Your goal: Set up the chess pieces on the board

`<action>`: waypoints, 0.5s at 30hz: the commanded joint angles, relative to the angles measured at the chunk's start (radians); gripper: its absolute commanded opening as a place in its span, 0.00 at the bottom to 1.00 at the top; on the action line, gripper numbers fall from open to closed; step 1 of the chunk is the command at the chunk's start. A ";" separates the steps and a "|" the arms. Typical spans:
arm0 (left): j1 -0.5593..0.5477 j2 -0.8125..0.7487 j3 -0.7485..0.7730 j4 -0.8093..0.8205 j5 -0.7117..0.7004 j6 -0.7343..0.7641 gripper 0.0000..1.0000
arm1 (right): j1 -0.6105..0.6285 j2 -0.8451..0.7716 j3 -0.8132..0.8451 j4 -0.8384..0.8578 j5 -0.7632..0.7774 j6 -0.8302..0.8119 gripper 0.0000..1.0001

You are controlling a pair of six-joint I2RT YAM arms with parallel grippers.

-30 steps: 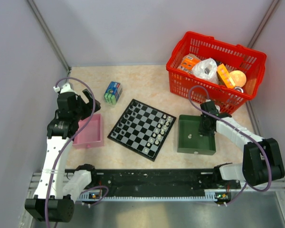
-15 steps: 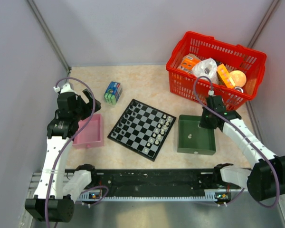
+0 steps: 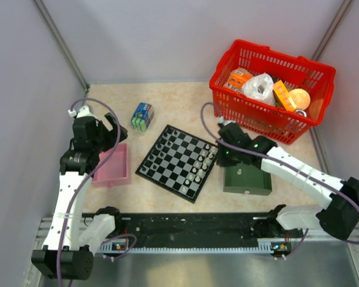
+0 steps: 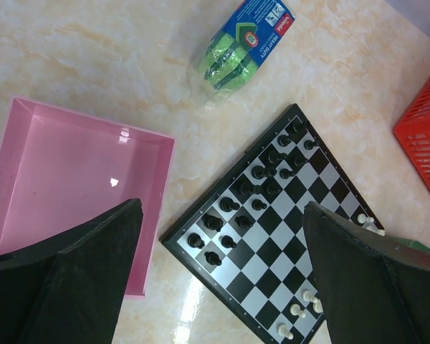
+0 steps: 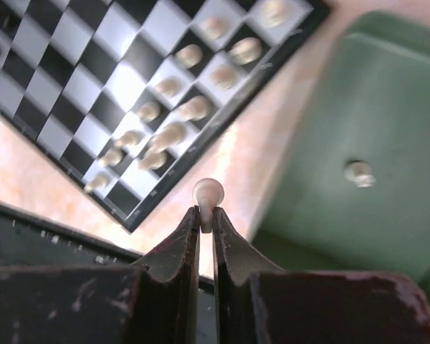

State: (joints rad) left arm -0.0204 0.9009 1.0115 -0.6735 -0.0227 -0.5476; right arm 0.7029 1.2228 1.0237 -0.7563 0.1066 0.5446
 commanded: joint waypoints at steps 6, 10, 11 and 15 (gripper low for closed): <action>0.005 -0.030 -0.007 0.037 -0.013 0.006 0.99 | 0.326 0.176 0.096 0.008 0.053 0.110 0.00; 0.005 -0.031 -0.010 0.035 -0.016 0.005 0.99 | 0.386 0.242 0.108 0.037 0.056 0.120 0.00; 0.005 -0.031 -0.008 0.035 -0.016 0.005 0.99 | 0.394 0.256 0.108 0.044 0.054 0.120 0.00; 0.005 -0.037 -0.011 0.034 -0.025 0.002 0.99 | 0.408 0.311 0.122 0.072 0.053 0.109 0.00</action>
State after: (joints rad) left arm -0.0204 0.8852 1.0054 -0.6743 -0.0269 -0.5476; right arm 1.0916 1.4944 1.0836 -0.7315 0.1383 0.6441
